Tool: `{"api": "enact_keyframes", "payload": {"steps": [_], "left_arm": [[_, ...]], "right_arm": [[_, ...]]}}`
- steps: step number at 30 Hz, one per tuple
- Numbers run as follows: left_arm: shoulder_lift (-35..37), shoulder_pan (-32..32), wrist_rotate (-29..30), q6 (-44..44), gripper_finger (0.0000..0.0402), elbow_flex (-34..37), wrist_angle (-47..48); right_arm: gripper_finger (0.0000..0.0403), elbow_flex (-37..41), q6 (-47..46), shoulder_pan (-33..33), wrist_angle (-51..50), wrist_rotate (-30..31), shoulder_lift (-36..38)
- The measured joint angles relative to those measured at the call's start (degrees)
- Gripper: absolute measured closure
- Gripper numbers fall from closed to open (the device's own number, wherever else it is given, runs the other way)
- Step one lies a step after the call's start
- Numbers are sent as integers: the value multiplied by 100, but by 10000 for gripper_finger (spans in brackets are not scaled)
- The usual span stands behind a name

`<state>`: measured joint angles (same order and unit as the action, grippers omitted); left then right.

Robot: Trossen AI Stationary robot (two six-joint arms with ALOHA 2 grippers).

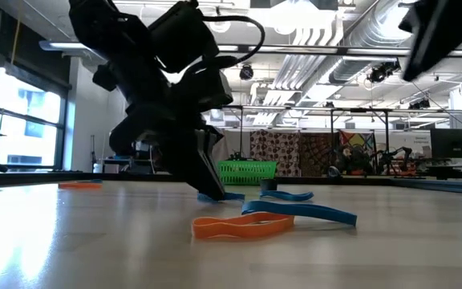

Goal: Sort rubber bands into baskets
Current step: Put the blue rubber band into the orange bin

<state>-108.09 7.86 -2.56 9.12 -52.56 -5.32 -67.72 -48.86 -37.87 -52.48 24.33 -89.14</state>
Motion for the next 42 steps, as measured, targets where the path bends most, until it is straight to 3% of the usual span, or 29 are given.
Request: {"api": "enact_keyframes", "payload": {"steps": [6, 17, 22, 36, 39, 42], "left_arm": [[206, -9, -286, -499, 399, 0, -200], [865, -310, -1222, -2114, 401, 0, -974], [872, -290, -1382, -2406, 401, 0, -1167], [870, -237, -1608, -2711, 401, 1, -1749], [870, -234, -1619, -2716, 401, 0, -1746], [870, -234, -1625, -2707, 401, 2, -1742]], "right_arm": [[265, 0, 927, 202, 870, 703, -46], [265, 7, 2602, 682, 2037, 906, -593], [265, 9, 3086, 793, 2442, 1559, -730], [267, 9, 4306, 901, 3016, 1266, -848], [282, 9, 4485, 914, 3136, 1305, -848], [322, 9, 4608, 920, 3195, 1306, -848]]}}
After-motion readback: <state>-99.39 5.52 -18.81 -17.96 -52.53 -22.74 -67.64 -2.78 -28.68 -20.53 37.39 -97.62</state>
